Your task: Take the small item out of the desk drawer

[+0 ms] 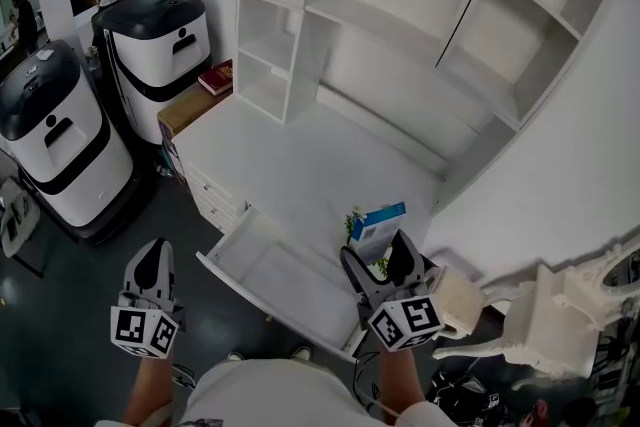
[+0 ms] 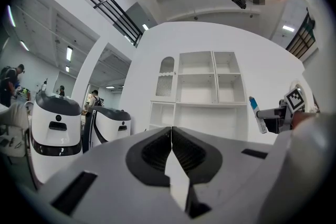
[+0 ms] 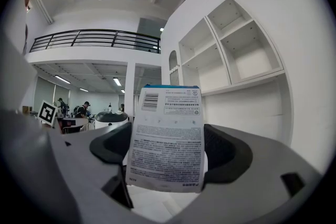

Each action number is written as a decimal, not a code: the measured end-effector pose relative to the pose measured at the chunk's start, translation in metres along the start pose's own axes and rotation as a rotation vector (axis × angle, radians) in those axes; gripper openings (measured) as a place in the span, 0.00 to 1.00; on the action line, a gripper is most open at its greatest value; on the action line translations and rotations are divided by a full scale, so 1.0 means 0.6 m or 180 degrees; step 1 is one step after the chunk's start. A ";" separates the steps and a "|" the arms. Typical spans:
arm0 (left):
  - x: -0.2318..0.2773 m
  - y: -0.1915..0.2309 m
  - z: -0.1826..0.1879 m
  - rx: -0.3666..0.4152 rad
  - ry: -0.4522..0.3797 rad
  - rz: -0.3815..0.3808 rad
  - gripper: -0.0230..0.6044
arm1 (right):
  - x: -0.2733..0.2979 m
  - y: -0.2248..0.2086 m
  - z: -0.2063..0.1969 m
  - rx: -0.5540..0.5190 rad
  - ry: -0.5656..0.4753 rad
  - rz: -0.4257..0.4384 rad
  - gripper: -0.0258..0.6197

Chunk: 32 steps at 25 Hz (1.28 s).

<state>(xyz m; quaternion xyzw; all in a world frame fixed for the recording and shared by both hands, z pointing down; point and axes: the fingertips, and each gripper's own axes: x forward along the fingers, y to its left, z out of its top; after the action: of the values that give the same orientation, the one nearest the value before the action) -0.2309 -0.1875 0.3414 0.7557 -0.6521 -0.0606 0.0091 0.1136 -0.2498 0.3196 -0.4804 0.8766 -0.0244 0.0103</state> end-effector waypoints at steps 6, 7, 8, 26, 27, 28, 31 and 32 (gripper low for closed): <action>-0.001 0.012 0.000 0.0025 0.0001 -0.0023 0.06 | -0.020 0.000 0.000 -0.0024 0.0002 -0.0100 0.73; 0.000 0.013 0.001 0.0022 0.0009 -0.0020 0.06 | -0.022 0.000 -0.002 -0.0029 0.0017 -0.0102 0.73; 0.002 0.013 0.002 0.0015 0.0021 -0.0015 0.06 | -0.023 0.000 -0.005 -0.0031 0.0031 -0.0103 0.73; 0.006 -0.001 -0.013 -0.0008 0.0114 -0.0088 0.06 | -0.015 0.004 -0.022 0.0085 0.0017 -0.0135 0.73; 0.006 0.000 -0.013 -0.0006 0.0116 -0.0088 0.06 | -0.014 0.006 -0.021 0.0087 0.0010 -0.0133 0.73; 0.007 0.002 -0.014 -0.0005 0.0118 -0.0089 0.06 | -0.011 0.007 -0.021 0.0087 0.0004 -0.0133 0.73; 0.009 0.005 -0.016 -0.0007 0.0119 -0.0094 0.06 | -0.006 0.011 -0.020 0.0067 -0.0032 -0.0142 0.73; 0.010 0.005 -0.016 -0.0009 0.0120 -0.0093 0.06 | -0.005 0.011 -0.019 0.0062 -0.0045 -0.0145 0.73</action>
<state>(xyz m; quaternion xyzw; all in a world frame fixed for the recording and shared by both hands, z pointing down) -0.2322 -0.1943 0.3510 0.7661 -0.6406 -0.0473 0.0216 0.1095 -0.2432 0.3308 -0.5003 0.8651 -0.0298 0.0206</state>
